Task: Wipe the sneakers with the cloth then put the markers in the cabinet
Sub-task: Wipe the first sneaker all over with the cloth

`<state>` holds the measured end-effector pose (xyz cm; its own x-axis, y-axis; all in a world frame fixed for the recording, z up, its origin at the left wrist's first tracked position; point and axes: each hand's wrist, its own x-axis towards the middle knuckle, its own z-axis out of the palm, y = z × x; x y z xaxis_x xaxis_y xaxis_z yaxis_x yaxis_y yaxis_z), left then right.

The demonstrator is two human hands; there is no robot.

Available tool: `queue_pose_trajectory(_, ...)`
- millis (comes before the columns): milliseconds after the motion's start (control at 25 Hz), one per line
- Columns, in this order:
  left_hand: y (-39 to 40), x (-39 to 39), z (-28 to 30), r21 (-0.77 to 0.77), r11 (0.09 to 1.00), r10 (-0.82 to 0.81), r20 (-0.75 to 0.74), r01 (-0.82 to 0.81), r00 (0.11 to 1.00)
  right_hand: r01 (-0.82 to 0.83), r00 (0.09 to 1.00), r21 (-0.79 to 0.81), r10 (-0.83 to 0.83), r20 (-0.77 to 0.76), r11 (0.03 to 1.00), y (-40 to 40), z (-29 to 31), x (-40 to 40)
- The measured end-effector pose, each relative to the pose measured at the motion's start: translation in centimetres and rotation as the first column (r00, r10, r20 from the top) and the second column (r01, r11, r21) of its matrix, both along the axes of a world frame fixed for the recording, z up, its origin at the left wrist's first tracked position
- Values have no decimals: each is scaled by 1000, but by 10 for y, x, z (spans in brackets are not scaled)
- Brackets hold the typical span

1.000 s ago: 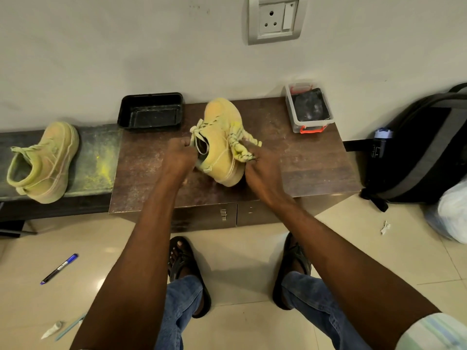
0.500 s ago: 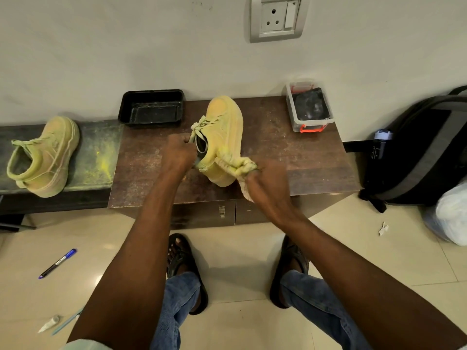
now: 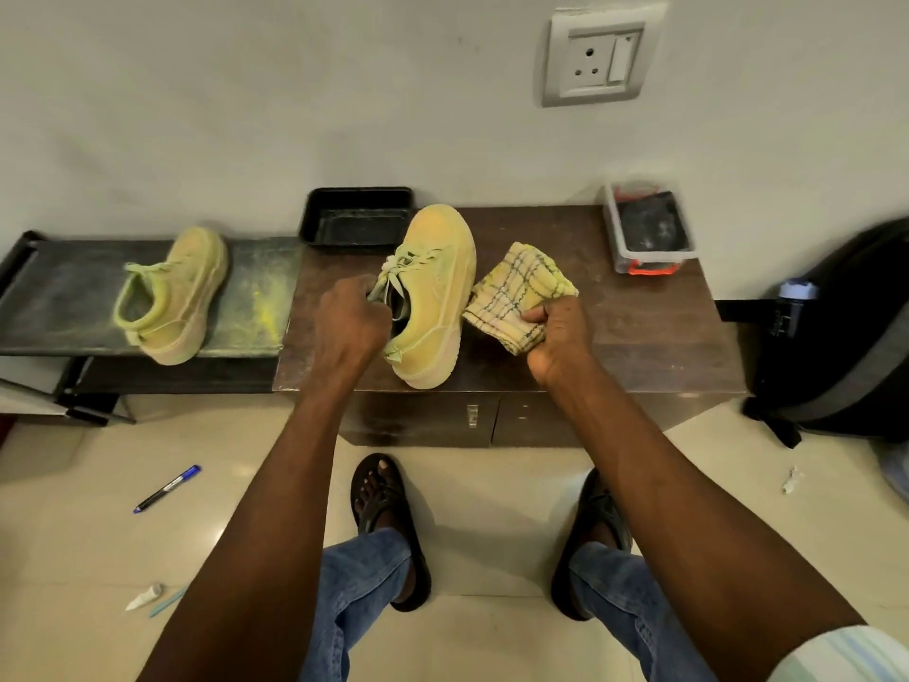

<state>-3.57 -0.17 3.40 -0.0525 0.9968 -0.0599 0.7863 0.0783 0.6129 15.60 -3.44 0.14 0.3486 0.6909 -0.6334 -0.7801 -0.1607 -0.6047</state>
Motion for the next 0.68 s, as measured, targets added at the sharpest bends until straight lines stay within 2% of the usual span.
queue_pose_trajectory(160,-3,-51,4,35,993,113,66,-116,991,-124,979,111,140,-149,986,7,2,-31)
queue_pose_trajectory(360,-10,-114,11,116,955,262,108,-274,959,-239,948,141,263,-181,961,21,3,-92)
queue_pose_trajectory(560,0,-151,4,241,826,531,-35,-509,846,-266,938,152,292,-189,952,36,-7,-140)
queue_pose_trajectory(680,32,-167,-7,263,808,565,-95,-527,820,-282,933,144,306,-190,949,40,-16,-159)
